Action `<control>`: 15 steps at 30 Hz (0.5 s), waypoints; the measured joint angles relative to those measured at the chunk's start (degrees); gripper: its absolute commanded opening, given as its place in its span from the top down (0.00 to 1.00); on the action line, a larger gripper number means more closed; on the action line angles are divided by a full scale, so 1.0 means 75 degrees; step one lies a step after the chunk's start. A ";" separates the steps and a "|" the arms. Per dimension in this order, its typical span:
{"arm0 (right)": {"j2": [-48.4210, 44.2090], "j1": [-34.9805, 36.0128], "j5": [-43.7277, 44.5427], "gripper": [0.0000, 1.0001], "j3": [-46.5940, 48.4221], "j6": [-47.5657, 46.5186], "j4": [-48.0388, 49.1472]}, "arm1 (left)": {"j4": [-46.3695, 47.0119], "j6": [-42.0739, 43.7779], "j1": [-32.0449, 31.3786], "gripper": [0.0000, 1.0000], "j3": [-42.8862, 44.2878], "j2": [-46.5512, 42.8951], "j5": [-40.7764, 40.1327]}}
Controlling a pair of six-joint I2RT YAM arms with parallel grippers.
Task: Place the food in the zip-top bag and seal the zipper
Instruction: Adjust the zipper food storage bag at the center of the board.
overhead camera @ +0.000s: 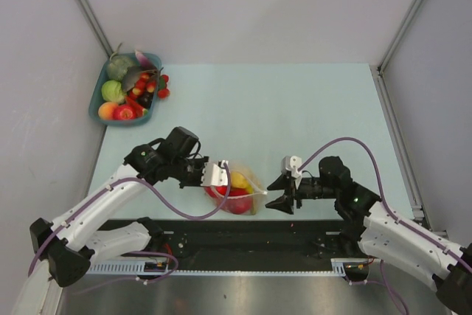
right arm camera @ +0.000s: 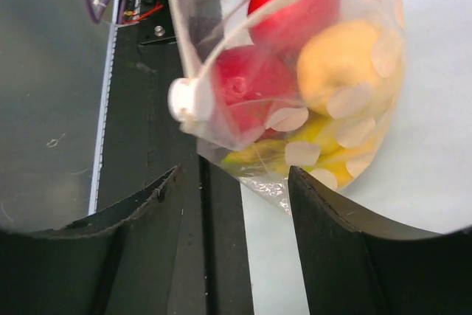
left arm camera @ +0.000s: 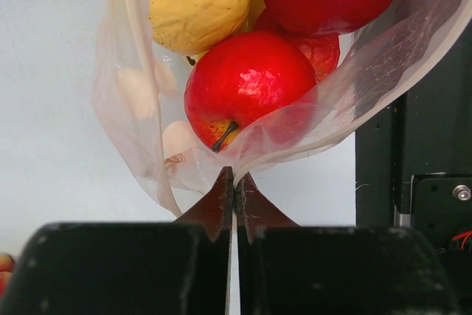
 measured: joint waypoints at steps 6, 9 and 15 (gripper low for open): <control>0.0411 0.0096 0.0711 0.61 -0.0111 0.0370 0.0988 | 0.0050 -0.0012 0.0006 1.00 0.0000 0.0012 0.0023; 0.0414 0.0096 0.0845 0.59 -0.0111 0.0522 0.1314 | 0.0093 -0.0015 0.0009 1.00 0.0000 0.0009 0.0047; 0.0326 0.0268 0.0839 0.38 -0.0111 0.0758 0.1425 | 0.0154 -0.0015 0.0050 1.00 0.0000 0.0012 0.0058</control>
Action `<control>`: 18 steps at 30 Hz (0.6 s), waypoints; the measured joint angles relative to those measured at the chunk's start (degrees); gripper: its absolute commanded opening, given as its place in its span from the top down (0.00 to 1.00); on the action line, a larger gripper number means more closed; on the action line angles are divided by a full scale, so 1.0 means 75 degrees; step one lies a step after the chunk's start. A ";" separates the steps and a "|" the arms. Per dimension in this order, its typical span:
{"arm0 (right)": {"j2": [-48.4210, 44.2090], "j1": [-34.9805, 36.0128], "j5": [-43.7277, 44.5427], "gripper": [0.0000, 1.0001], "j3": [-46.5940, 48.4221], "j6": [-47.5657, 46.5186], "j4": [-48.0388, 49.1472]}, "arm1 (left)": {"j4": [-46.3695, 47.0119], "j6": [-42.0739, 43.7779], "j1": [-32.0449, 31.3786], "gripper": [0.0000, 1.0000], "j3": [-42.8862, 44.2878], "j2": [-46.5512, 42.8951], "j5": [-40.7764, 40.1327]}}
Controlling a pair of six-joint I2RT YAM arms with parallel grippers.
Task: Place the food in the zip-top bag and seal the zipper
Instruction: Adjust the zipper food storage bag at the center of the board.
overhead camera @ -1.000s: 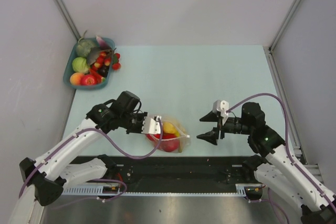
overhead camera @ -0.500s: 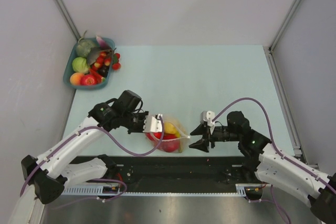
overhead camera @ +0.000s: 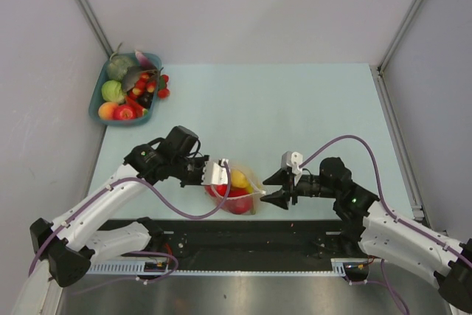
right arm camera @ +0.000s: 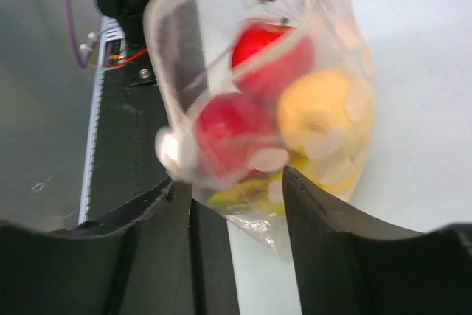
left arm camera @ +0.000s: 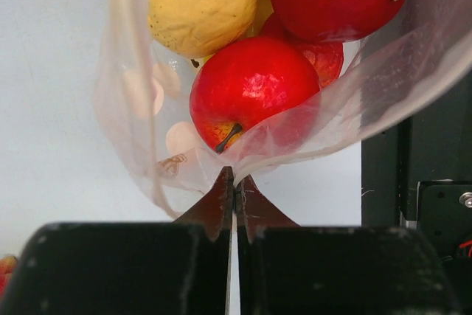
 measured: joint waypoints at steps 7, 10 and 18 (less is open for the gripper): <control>-0.0414 0.0629 0.0154 0.47 0.0000 -0.0166 -0.0201 | 0.0017 0.0003 0.0085 1.00 0.0000 0.0003 0.0117; -0.0303 0.0667 0.0353 0.60 0.0000 -0.0149 -0.0204 | 0.0015 0.0003 0.0105 1.00 0.0000 0.0003 0.0137; -0.0169 0.0670 0.0828 1.00 -0.0087 -0.0108 -0.0154 | 0.0012 0.0006 0.0146 0.93 0.0000 -0.0009 0.0184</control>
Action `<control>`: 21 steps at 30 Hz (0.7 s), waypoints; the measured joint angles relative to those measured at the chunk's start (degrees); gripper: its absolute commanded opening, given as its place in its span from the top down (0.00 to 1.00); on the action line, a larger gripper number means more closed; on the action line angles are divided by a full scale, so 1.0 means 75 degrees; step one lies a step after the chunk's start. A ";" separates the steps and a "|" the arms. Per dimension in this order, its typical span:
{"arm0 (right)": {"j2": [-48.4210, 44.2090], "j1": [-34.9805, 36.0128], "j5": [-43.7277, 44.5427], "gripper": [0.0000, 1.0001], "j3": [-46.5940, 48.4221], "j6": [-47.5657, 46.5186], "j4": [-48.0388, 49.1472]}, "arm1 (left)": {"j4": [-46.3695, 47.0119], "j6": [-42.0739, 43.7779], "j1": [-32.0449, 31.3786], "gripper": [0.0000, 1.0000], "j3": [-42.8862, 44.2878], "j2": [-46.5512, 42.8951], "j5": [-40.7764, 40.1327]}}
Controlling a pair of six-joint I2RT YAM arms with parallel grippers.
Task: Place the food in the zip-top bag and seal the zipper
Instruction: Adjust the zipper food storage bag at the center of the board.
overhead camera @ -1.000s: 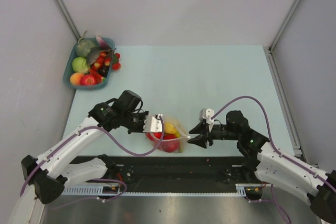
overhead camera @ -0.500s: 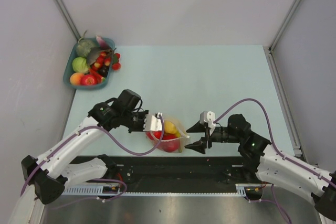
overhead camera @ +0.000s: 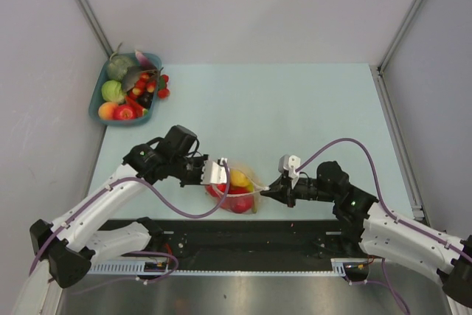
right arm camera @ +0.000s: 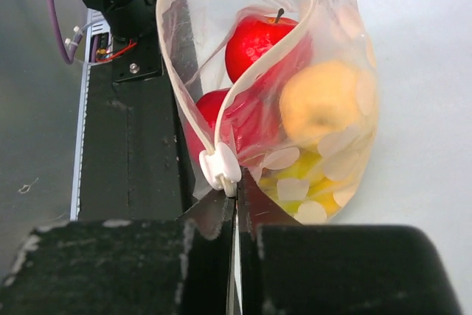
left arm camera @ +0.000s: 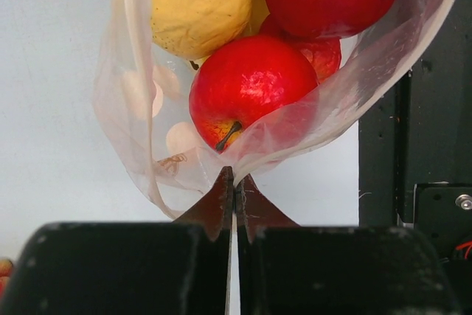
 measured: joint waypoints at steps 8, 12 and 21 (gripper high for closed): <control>-0.0017 0.0000 0.0119 1.00 0.0023 -0.0189 -0.0035 | -0.0213 -0.0606 -0.0006 0.40 0.1008 -0.0082 0.0565; -0.0015 0.0000 0.0119 1.00 0.0143 -0.0236 -0.0163 | 0.0297 -0.1451 -0.0353 0.39 0.2439 -0.0006 0.0874; -0.0017 0.0000 0.0297 1.00 0.0393 -0.0216 -0.0364 | 0.2034 -0.2632 -0.2393 0.40 0.2002 0.0600 0.0545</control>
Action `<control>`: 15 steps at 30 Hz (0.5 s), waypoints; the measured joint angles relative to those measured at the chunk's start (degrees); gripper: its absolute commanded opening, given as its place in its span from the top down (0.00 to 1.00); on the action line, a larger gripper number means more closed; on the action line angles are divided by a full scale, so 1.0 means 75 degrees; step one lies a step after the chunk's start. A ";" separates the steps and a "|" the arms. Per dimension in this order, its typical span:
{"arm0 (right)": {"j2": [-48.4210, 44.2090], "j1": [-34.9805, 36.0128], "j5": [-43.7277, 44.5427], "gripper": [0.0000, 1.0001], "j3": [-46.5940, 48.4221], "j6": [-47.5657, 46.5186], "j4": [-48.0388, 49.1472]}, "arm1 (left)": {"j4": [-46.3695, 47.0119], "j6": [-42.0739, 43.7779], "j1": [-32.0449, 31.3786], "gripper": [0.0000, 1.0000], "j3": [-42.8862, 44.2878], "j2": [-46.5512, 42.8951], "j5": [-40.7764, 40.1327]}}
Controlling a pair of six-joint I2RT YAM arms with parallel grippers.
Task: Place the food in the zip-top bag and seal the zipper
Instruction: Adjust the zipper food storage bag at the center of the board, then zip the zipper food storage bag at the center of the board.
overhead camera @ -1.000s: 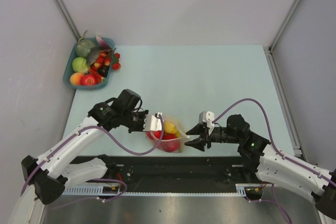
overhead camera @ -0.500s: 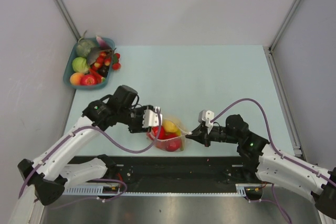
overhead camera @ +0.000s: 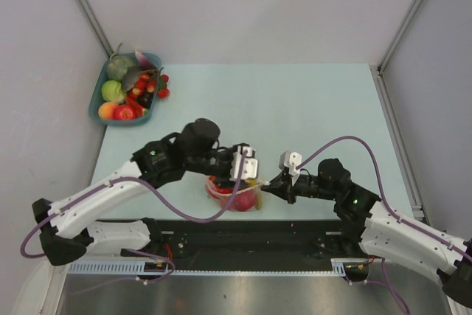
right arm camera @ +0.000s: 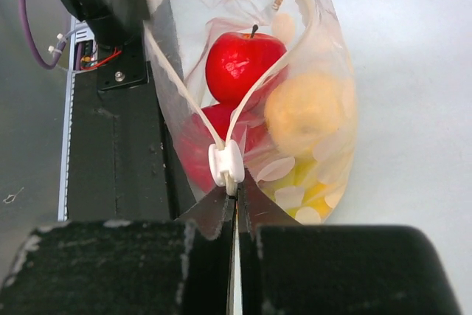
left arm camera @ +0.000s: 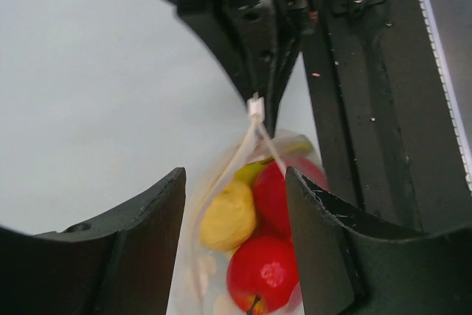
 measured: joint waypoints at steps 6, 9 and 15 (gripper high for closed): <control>0.0003 0.0000 0.0093 1.00 0.0006 0.0026 -0.0009 | 0.0761 -0.0510 -0.0810 0.52 -0.0303 0.0746 -0.0143; 0.0000 0.0000 0.0108 1.00 0.0023 0.0026 -0.0015 | 0.1148 -0.0670 -0.0930 0.52 -0.0376 0.0860 -0.0172; -0.0032 0.0000 0.0114 1.00 0.0023 0.0023 -0.0035 | 0.1620 -0.0877 -0.1102 0.65 -0.0414 0.1003 -0.0230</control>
